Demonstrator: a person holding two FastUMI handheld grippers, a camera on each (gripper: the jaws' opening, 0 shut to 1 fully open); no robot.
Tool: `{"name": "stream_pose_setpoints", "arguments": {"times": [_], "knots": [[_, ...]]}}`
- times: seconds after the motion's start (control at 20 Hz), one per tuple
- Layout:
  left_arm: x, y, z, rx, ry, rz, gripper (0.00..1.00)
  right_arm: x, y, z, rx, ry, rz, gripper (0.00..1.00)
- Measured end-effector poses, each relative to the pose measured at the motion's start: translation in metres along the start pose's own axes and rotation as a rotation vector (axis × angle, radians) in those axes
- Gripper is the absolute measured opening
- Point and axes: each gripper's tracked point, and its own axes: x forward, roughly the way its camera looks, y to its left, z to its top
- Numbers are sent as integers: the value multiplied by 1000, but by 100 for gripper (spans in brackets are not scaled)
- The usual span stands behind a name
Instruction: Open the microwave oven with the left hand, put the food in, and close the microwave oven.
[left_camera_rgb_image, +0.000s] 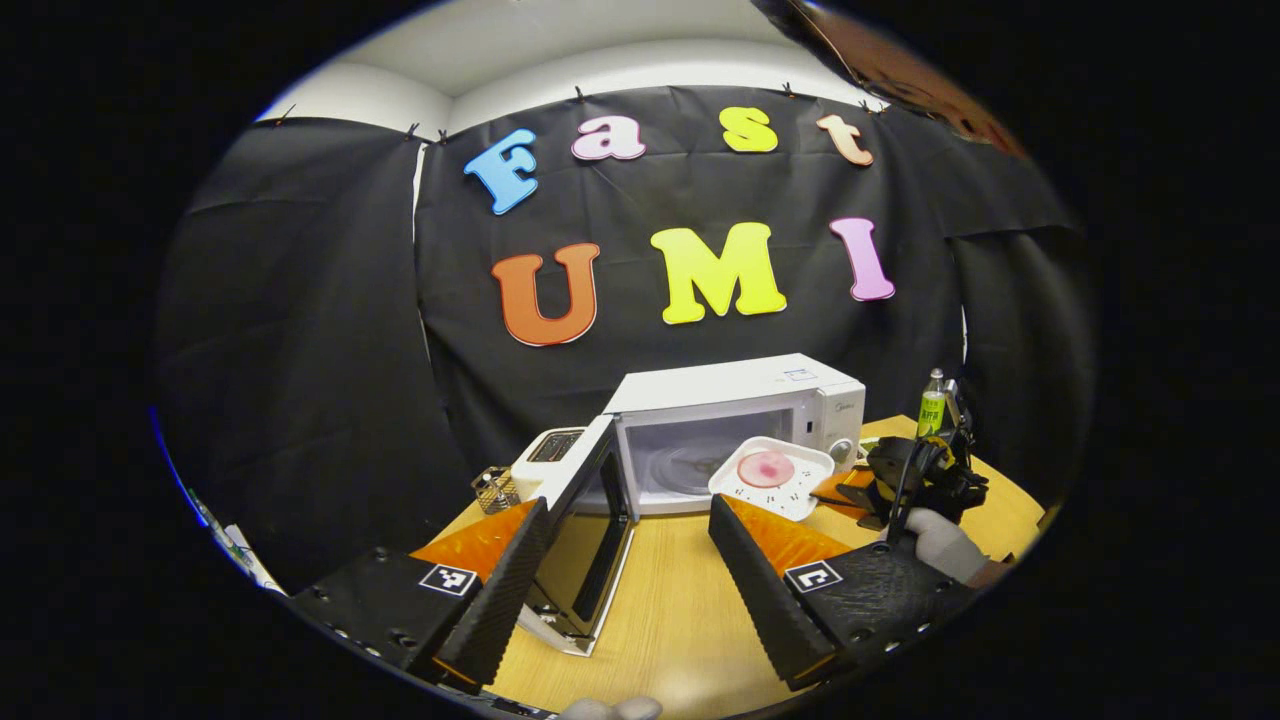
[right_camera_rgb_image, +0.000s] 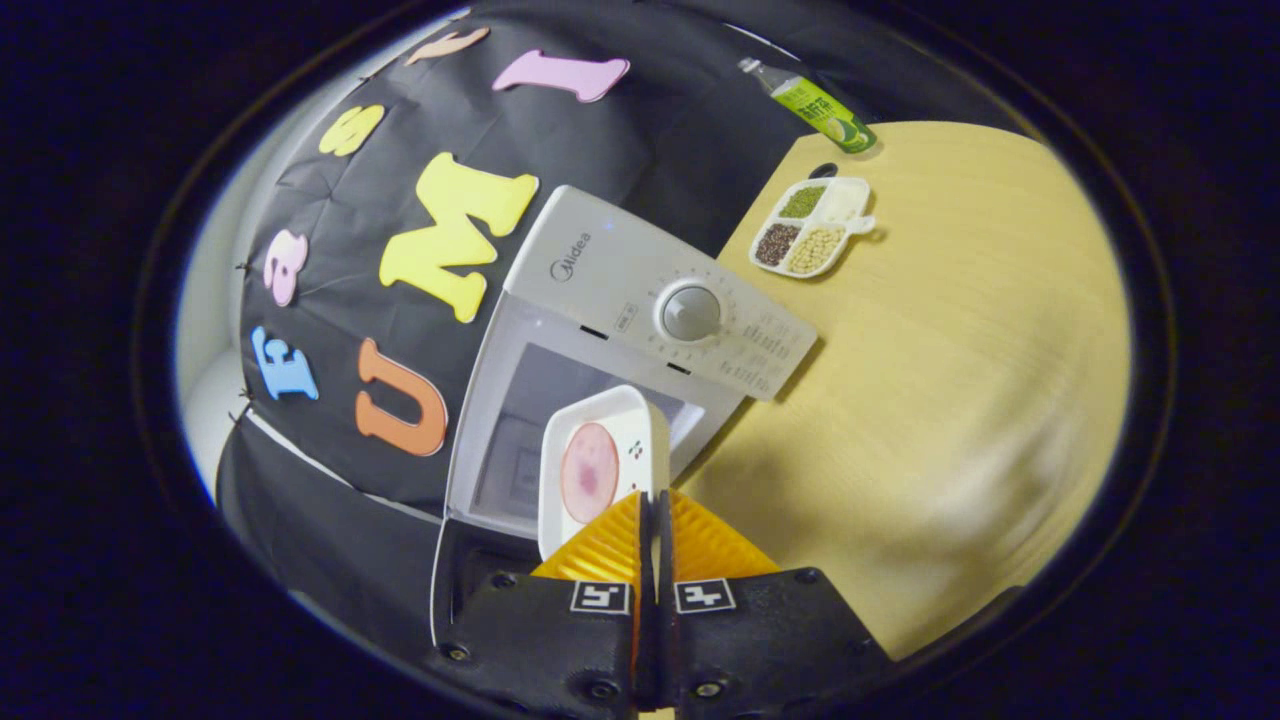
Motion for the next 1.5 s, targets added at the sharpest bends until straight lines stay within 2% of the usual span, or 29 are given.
{"name": "stream_pose_setpoints", "arguments": {"times": [0.15,0.3,0.45,0.75,1.0,1.05,1.15,1.2,1.35,1.4,1.45,1.5], "knots": [[1,14,-15,30,12,23,96,30,5,-18,100,-49,9,3],[5,21,-30,46,30,35,96,63,12,-35,147,-78,6,3],[10,28,-43,16,51,49,96,93,21,-37,144,-115,14,3],[17,37,-53,20,64,73,96,142,25,-24,162,-194,-16,4],[21,41,-52,32,67,74,96,174,21,-25,182,-200,-44,4],[22,41,-53,35,69,75,96,177,20,-25,186,-206,-53,0],[22,44,-53,32,70,77,96,179,16,-23,165,-215,-70,4],[22,44,-53,29,67,78,96,177,16,-19,166,-230,-62,5],[22,45,-54,27,65,75,96,161,26,-1,145,-299,-25,15],[22,45,-53,25,64,75,96,156,34,4,114,-322,-7,8],[21,45,-53,21,63,73,96,151,39,8,73,-331,4,32],[21,45,-51,19,60,73,96,144,45,6,33,-332,17,27]]}}
